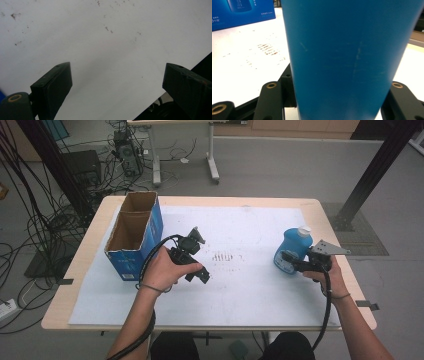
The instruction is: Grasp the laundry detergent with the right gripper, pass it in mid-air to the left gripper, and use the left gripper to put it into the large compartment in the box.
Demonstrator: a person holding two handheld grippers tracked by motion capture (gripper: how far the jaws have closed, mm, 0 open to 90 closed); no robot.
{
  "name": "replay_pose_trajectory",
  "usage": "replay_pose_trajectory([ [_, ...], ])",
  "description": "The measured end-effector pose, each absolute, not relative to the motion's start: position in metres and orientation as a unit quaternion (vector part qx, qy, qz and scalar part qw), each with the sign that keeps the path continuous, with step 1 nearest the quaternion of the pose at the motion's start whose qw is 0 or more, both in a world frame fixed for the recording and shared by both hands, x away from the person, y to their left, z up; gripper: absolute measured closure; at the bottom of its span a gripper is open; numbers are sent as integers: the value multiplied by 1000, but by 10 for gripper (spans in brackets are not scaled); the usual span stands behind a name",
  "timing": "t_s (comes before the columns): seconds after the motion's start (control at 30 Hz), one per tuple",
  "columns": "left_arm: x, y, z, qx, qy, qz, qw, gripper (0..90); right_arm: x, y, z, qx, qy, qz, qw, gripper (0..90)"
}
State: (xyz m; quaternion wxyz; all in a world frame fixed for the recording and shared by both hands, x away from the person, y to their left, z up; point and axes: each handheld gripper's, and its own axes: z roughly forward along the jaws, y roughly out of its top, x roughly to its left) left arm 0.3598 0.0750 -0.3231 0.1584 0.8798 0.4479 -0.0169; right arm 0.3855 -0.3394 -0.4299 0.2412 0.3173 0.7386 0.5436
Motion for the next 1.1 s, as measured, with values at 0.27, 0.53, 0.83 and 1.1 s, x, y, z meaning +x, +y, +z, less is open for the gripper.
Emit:
replay_pose_trajectory([
  [0.27, 359, 75, -323, 880, 448, -15, 159, 94, 385, -339, -429, 318, 740, 541, 241, 440],
  [0.53, 359, 75, -324, 880, 448, -18, 158, 93, 386, -339, -429, 319, 740, 541, 241, 439],
  [0.83, 360, 74, -323, 881, 447, -17, 156, 93, 386, -339, -430, 320, 739, 543, 240, 439],
  [1.1, 363, 72, -321, 883, 442, -15, 155, 93, 385, -339, -430, 319, 739, 543, 240, 439],
])
